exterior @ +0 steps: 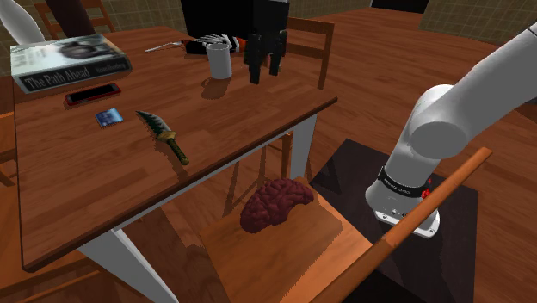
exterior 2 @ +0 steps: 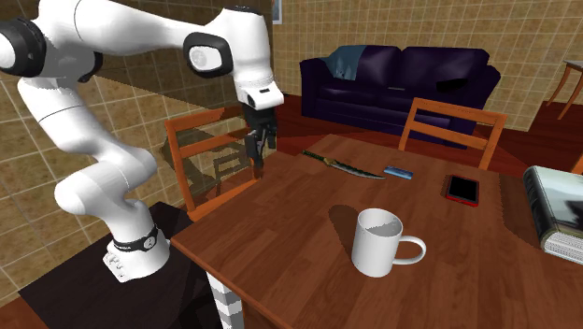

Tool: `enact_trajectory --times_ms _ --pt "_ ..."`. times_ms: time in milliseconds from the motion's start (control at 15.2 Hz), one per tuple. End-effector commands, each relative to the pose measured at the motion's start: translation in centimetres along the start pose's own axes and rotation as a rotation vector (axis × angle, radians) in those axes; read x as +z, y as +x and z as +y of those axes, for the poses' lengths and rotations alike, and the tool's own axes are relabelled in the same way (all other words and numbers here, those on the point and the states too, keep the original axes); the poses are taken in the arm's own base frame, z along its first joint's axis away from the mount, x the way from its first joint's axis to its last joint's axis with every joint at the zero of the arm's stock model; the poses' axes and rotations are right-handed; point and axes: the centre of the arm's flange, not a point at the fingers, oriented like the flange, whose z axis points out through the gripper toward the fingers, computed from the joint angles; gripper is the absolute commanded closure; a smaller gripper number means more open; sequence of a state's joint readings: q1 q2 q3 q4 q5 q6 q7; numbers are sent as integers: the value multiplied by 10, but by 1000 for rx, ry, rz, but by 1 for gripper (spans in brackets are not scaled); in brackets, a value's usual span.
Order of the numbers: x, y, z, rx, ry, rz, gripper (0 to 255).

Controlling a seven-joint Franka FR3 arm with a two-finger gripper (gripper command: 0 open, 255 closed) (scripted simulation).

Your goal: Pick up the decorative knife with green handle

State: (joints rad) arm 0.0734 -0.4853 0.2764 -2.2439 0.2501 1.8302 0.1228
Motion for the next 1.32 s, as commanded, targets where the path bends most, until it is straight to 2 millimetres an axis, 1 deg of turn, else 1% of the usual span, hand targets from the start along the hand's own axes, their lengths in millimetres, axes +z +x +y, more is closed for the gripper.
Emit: enact_trajectory --times_ms 0,1188,1254 --pt "9 14 -18 4 7 -1 0" --pt "86 156 -185 35 61 -10 0" --pt "89 161 -190 36 63 -11 0"
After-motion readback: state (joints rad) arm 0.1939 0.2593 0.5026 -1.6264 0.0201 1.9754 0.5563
